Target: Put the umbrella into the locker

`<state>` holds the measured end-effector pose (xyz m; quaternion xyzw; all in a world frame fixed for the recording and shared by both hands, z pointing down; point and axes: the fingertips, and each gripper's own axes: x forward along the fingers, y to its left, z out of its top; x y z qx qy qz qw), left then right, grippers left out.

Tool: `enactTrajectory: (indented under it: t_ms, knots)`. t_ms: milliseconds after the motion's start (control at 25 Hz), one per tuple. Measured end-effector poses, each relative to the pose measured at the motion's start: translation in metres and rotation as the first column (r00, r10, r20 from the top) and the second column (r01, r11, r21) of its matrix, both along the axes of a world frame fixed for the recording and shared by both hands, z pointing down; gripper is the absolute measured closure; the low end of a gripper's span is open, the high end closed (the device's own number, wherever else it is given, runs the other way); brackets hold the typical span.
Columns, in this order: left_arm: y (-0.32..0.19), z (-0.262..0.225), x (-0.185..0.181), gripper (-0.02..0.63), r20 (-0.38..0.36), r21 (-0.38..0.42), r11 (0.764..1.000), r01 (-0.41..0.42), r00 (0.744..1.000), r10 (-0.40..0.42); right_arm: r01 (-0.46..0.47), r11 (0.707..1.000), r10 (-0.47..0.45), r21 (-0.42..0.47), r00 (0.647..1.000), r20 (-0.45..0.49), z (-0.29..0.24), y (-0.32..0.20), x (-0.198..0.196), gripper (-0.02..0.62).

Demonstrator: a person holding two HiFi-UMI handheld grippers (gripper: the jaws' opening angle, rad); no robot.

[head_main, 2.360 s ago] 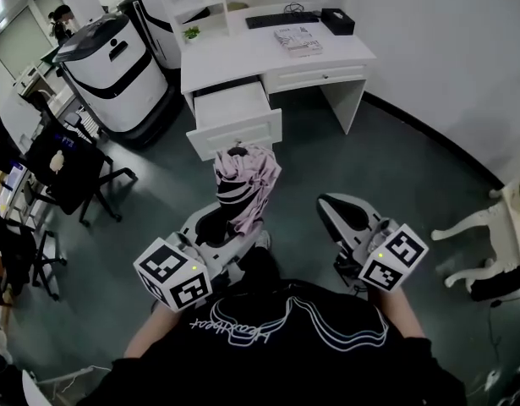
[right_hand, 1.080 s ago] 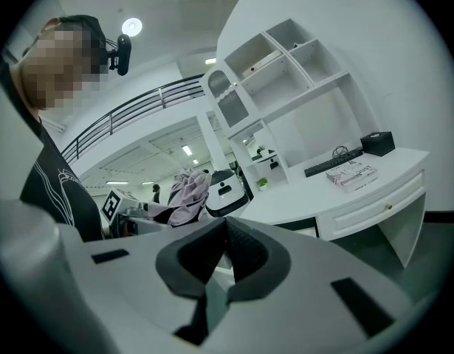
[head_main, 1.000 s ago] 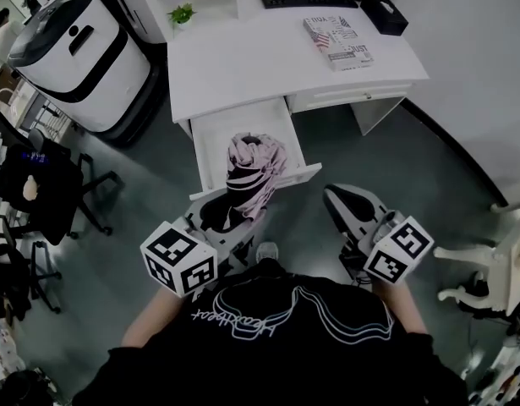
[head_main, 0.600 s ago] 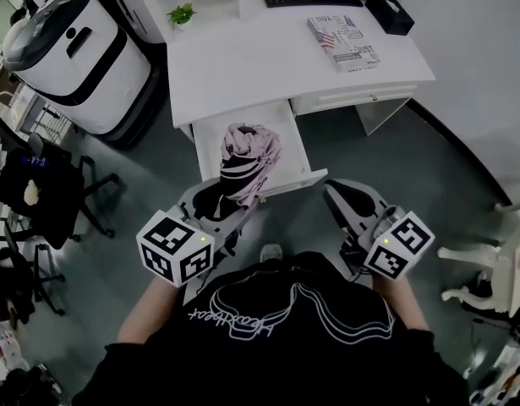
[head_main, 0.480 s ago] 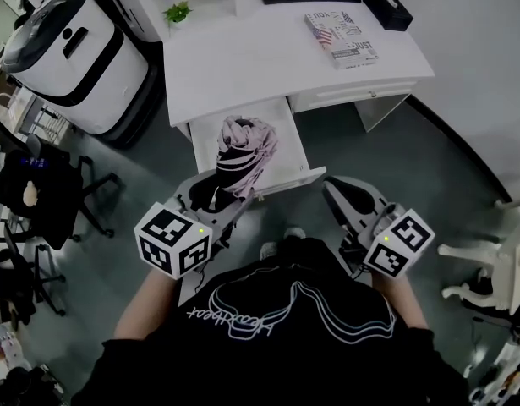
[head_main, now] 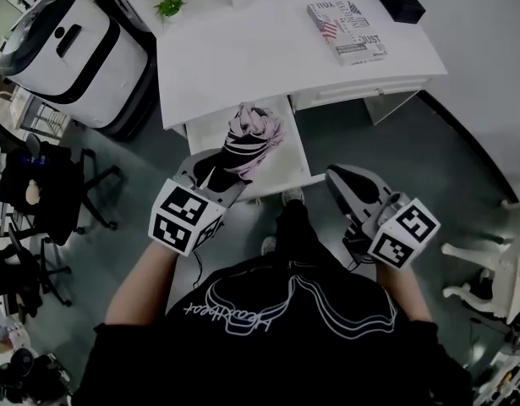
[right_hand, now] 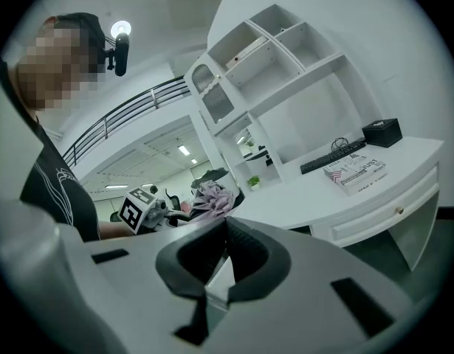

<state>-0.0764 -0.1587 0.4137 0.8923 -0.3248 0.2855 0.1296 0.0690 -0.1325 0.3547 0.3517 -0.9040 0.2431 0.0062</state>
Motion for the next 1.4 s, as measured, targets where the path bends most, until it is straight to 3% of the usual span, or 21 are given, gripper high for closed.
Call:
enactTrajectory:
  t_ms: [240, 520, 840, 1240, 1400]
  knots:
    - [-0.03, 0.044, 0.011, 0.376, 0.112, -0.059, 0.996, -0.067, 0.991, 0.073, 0.016, 0.999, -0.016, -0.034, 1.0, -0.002, 0.005, -0.041, 0.01, 0.592]
    - [-0.052, 0.113, 0.021, 0.376, 0.209, -0.172, 0.975, -0.137, 0.963, 0.173, 0.022, 0.998, -0.023, -0.053, 1.0, -0.008, 0.009, -0.084, 0.022, 0.592]
    - [-0.062, 0.181, 0.022, 0.376, 0.276, -0.301, 0.941, -0.153, 0.931, 0.239, 0.01, 0.996, -0.014, -0.088, 0.999, -0.042, 0.021, -0.116, 0.036, 0.592]
    - [-0.068, 0.251, 0.022, 0.375, 0.361, -0.387, 0.906, -0.172, 0.876, 0.32, 0.006, 0.993, -0.015, -0.115, 0.997, -0.074, 0.032, -0.137, 0.036, 0.592]
    - [-0.068, 0.275, 0.021, 0.376, 0.355, -0.42, 0.894, -0.156, 0.879, 0.319, -0.01, 0.992, -0.001, -0.124, 0.996, -0.085, 0.037, -0.139, 0.041, 0.592]
